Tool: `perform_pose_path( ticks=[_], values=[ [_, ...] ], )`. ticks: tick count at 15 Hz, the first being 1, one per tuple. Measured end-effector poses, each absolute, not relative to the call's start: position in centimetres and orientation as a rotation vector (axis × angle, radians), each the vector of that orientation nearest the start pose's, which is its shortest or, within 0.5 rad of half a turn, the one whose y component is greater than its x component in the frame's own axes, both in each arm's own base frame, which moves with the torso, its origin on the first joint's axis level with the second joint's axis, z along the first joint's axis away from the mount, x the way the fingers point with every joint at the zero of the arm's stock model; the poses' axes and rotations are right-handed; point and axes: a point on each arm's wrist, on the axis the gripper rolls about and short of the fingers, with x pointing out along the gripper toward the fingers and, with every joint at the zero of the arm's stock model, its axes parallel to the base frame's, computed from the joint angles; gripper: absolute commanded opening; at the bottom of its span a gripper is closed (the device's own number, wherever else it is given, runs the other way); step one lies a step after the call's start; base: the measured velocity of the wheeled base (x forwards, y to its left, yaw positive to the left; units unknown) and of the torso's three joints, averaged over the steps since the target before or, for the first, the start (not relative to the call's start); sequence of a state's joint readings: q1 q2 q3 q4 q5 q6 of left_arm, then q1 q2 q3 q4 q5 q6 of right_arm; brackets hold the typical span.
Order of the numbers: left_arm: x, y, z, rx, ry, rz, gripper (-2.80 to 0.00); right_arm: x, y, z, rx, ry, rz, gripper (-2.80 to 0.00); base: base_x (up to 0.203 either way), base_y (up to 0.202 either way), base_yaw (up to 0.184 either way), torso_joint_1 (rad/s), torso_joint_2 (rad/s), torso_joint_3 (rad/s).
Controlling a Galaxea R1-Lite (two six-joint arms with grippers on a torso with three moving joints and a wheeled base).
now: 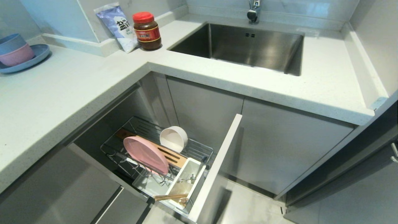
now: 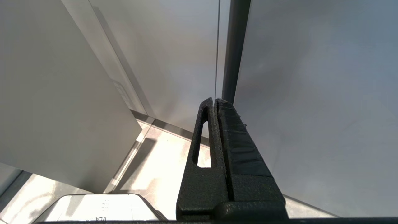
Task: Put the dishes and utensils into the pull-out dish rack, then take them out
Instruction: Take the plate out of the cupboard
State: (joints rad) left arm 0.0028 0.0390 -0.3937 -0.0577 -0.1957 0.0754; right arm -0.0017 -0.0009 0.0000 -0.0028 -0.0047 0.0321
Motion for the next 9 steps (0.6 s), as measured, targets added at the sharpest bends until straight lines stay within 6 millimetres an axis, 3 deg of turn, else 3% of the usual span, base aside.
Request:
perform_pose_path(
  ticks=[3, 5, 7, 9],
  values=[
    [-8.2, -0.6, 25.4, 0.139, -0.523, -0.138, -2.8, -2.3, 0.0, 7.6, 0.032, -0.004, -0.006, -2.8, 0.0, 0.0, 0.0, 0.0, 0.0, 0.0],
    [-8.0, -0.6, 31.1, 0.103, -0.576, -0.125, -2.8, -2.3, 0.0, 7.6, 0.032, -0.004, -0.006, -2.8, 0.0, 0.0, 0.0, 0.0, 0.0, 0.0],
    [-7.1, -0.6, 36.5, -0.021, -0.615, -0.135, -2.8, -2.3, 0.0, 7.6, 0.032, -0.004, -0.006, -2.8, 0.0, 0.0, 0.0, 0.0, 0.0, 0.0],
    [-5.5, -0.5, 40.6, -0.221, -0.605, -0.181, -2.8, -2.3, 0.0, 7.6, 0.032, -0.004, -0.006, -2.8, 0.0, 0.0, 0.0, 0.0, 0.0, 0.0]
  ],
)
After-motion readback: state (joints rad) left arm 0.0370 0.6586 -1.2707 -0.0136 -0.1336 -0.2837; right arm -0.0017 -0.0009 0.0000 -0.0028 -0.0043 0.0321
